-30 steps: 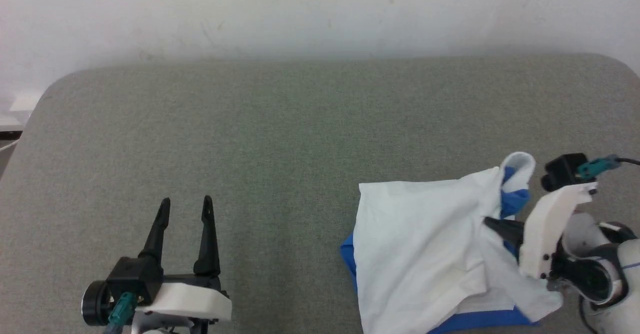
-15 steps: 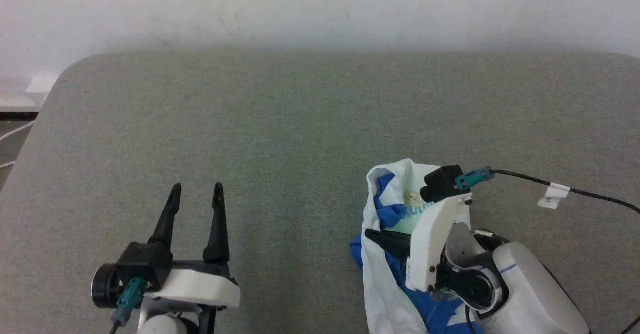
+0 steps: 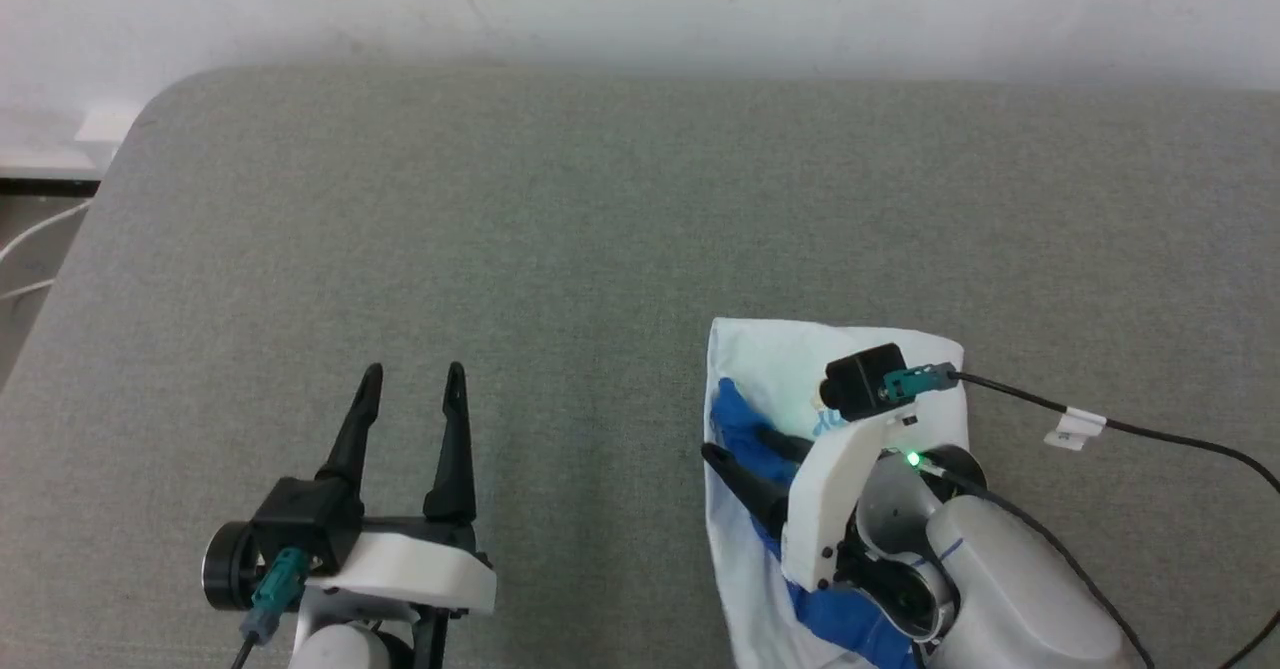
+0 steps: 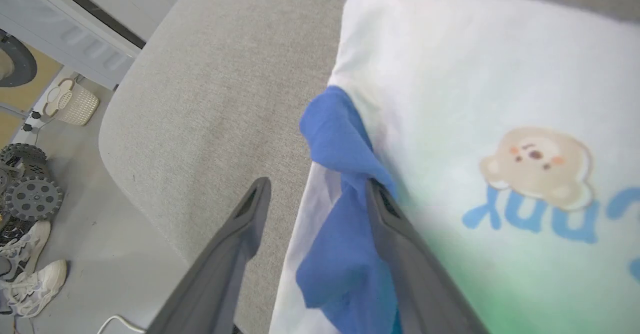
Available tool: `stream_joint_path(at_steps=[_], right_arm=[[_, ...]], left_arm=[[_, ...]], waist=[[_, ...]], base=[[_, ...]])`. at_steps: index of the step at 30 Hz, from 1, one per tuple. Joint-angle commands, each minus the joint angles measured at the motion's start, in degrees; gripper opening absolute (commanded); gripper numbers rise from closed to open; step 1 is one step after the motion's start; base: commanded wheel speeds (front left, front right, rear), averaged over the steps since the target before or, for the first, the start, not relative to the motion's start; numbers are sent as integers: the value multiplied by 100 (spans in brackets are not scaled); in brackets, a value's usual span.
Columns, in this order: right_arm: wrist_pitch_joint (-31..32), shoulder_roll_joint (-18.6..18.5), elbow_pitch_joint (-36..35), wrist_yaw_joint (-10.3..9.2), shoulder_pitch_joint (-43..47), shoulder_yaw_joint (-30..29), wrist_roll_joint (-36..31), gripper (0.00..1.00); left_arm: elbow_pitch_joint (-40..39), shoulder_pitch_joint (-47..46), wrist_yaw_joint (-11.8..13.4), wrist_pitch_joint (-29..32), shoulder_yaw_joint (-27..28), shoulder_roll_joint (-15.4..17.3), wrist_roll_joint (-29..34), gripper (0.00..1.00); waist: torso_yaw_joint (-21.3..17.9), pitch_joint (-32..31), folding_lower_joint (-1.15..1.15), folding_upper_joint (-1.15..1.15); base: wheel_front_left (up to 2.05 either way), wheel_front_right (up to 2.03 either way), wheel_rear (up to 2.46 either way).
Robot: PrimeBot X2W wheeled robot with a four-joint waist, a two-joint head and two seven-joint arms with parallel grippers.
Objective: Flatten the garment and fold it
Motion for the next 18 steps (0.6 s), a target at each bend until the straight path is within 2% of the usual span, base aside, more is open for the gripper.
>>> stream_joint_path(at_steps=[1, 6, 8, 14, 18], right_arm=[[-335, -104, -126, -4, -104, 148, -110, 100], [-1203, -362, -593, -4, -163, 479, -450, 100], [-1714, -459, -782, -4, -142, 343, -676, 100], [-2932, -464, -1197, -4, 328, -736, -1438, 100], [-3152, -449, -1623, -4, 820, -1455, -1799, 100]], left_arm=[[44, 38, 5, -27, 26, -5, 29, 100], [47, 99, -3, -27, 114, -5, 41, 100], [43, 117, 23, -27, 139, -5, 33, 100], [65, 140, 63, -27, 215, -5, 22, 100], [85, 188, 57, -27, 333, -5, 42, 100]], waist=[[-86, -141, -1, 0], [-274, -266, -1, 0], [-356, -301, -1, 0], [-558, -388, -1, 0], [-690, -454, -1, 0]], base=[[0, 0, 0], [0, 0, 0], [0, 0, 0], [0, 0, 0], [0, 0, 0]])
